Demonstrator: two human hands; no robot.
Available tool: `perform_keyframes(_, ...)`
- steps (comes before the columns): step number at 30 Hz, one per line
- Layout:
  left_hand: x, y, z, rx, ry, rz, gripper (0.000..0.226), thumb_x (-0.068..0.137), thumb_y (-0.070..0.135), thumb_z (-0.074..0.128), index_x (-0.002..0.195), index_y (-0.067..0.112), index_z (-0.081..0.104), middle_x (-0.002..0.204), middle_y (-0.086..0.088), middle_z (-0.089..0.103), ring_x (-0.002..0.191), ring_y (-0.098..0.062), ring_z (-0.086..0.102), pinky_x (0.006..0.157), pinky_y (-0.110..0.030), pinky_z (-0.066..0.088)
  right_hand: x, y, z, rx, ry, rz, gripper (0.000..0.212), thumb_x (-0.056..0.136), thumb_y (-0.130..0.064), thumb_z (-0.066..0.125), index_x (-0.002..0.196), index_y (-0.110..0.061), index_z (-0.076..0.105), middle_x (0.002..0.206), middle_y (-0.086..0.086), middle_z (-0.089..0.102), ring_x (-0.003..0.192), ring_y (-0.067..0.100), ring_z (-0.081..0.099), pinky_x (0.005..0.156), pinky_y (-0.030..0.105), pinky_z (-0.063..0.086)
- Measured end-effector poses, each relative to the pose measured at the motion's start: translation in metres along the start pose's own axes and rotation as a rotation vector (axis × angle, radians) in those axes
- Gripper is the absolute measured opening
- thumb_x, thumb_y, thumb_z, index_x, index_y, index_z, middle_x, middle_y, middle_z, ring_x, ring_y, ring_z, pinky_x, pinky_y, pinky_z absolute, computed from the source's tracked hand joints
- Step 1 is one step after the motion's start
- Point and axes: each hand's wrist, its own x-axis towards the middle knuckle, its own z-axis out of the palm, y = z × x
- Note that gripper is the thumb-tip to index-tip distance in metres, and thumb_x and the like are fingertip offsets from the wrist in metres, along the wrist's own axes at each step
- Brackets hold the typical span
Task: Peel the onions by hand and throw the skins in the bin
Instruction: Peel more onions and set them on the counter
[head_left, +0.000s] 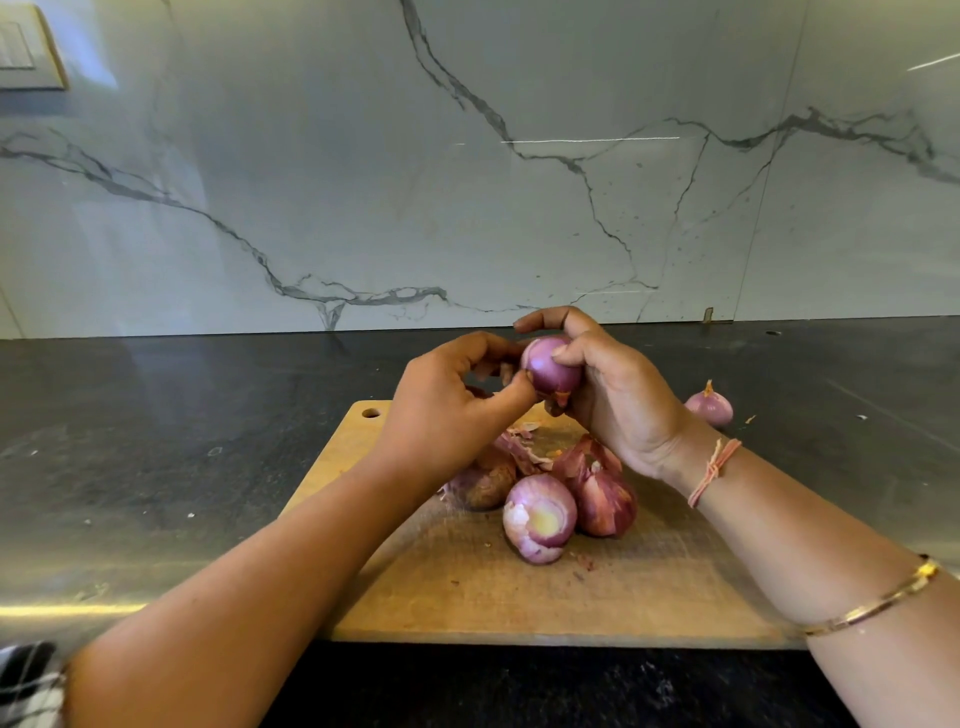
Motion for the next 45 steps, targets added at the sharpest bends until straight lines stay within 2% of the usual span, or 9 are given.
perform_keyframes(4, 0.001, -0.001, -0.001, -0.033, 0.029, -0.008, 0.017, 0.08, 0.024, 0.064, 0.096, 0.024, 0.069, 0.079, 0.011, 0.069, 0.067, 0.0, 0.062, 0.058, -0.013, 0.047, 0.0, 0.0, 0.001, -0.115, -0.009, -0.052, 0.035, 0.069, -0.02, 0.046, 0.102, -0.023, 0.056, 0.092, 0.012, 0.058, 0.087, 0.027, 0.049, 0.059, 0.03, 0.033)
perform_keyframes(13, 0.001, -0.004, -0.001, 0.061, 0.079, 0.042, 0.01, 0.08, 0.021, 0.066, 0.087, 0.028, 0.069, 0.075, 0.016, 0.067, 0.068, -0.001, 0.063, 0.061, -0.015, 0.05, -0.005, -0.003, 0.002, -0.227, -0.077, -0.095, 0.032, 0.073, -0.02, 0.046, 0.101, -0.02, 0.062, 0.088, 0.001, 0.064, 0.069, 0.0, 0.054, 0.058, 0.013, 0.042)
perform_keyframes(16, 0.003, -0.006, -0.001, 0.092, 0.145, 0.076, 0.015, 0.082, 0.016, 0.066, 0.08, 0.03, 0.064, 0.062, 0.015, 0.059, 0.056, -0.006, 0.053, 0.052, -0.021, 0.042, -0.005, -0.003, 0.004, -0.177, -0.108, -0.099, 0.033, 0.073, -0.018, 0.046, 0.102, -0.018, 0.063, 0.091, 0.001, 0.066, 0.075, 0.001, 0.058, 0.061, 0.012, 0.044)
perform_keyframes(18, 0.003, -0.007, 0.0, 0.1, 0.167, 0.086, 0.017, 0.083, 0.014, 0.065, 0.079, 0.031, 0.064, 0.062, 0.013, 0.06, 0.061, -0.011, 0.055, 0.054, -0.025, 0.043, -0.005, -0.002, 0.004, -0.156, -0.106, -0.099, 0.034, 0.073, -0.017, 0.046, 0.103, -0.018, 0.062, 0.093, 0.001, 0.066, 0.077, 0.003, 0.059, 0.063, 0.013, 0.044)
perform_keyframes(23, 0.005, -0.008, 0.001, 0.076, 0.229, 0.074, 0.014, 0.083, 0.013, 0.066, 0.077, 0.025, 0.069, 0.063, 0.008, 0.064, 0.063, -0.01, 0.056, 0.057, -0.024, 0.043, 0.002, 0.001, 0.001, -0.054, 0.044, -0.086, 0.032, 0.072, -0.02, 0.054, 0.105, -0.022, 0.052, 0.099, 0.005, 0.068, 0.085, 0.022, 0.055, 0.068, 0.029, 0.043)
perform_keyframes(29, 0.006, -0.01, -0.001, 0.055, 0.234, 0.047, 0.012, 0.083, 0.015, 0.068, 0.078, 0.026, 0.069, 0.065, 0.006, 0.065, 0.064, -0.013, 0.058, 0.058, -0.027, 0.046, 0.004, -0.001, -0.002, -0.018, 0.096, -0.059, 0.027, 0.076, -0.027, 0.056, 0.101, -0.019, 0.062, 0.102, 0.017, 0.065, 0.071, 0.013, 0.06, 0.058, 0.024, 0.045)
perform_keyframes(37, 0.005, -0.007, 0.0, 0.111, 0.119, 0.057, 0.02, 0.085, 0.017, 0.066, 0.076, 0.034, 0.064, 0.067, 0.011, 0.065, 0.069, -0.012, 0.059, 0.056, -0.022, 0.045, 0.001, -0.004, 0.0, -0.147, 0.103, -0.022, 0.021, 0.07, -0.028, 0.054, 0.086, -0.021, 0.064, 0.076, -0.009, 0.068, 0.075, 0.01, 0.055, 0.055, 0.019, 0.039)
perform_keyframes(42, 0.01, -0.012, -0.009, 0.12, 0.192, -0.027, 0.019, 0.086, 0.018, 0.066, 0.075, 0.034, 0.067, 0.07, 0.009, 0.069, 0.063, -0.014, 0.064, 0.065, -0.038, 0.056, 0.001, -0.006, 0.0, -0.088, 0.107, -0.041, 0.023, 0.07, -0.025, 0.051, 0.081, -0.014, 0.067, 0.086, 0.018, 0.058, 0.068, 0.021, 0.048, 0.053, 0.025, 0.035)
perform_keyframes(45, 0.01, -0.009, -0.009, 0.121, 0.164, -0.043, 0.021, 0.086, 0.022, 0.065, 0.071, 0.038, 0.066, 0.07, 0.001, 0.07, 0.065, -0.022, 0.064, 0.065, -0.042, 0.056, 0.002, -0.006, -0.001, -0.036, 0.105, -0.048, 0.021, 0.069, -0.023, 0.052, 0.083, -0.014, 0.065, 0.091, 0.02, 0.058, 0.067, 0.016, 0.051, 0.052, 0.021, 0.04)
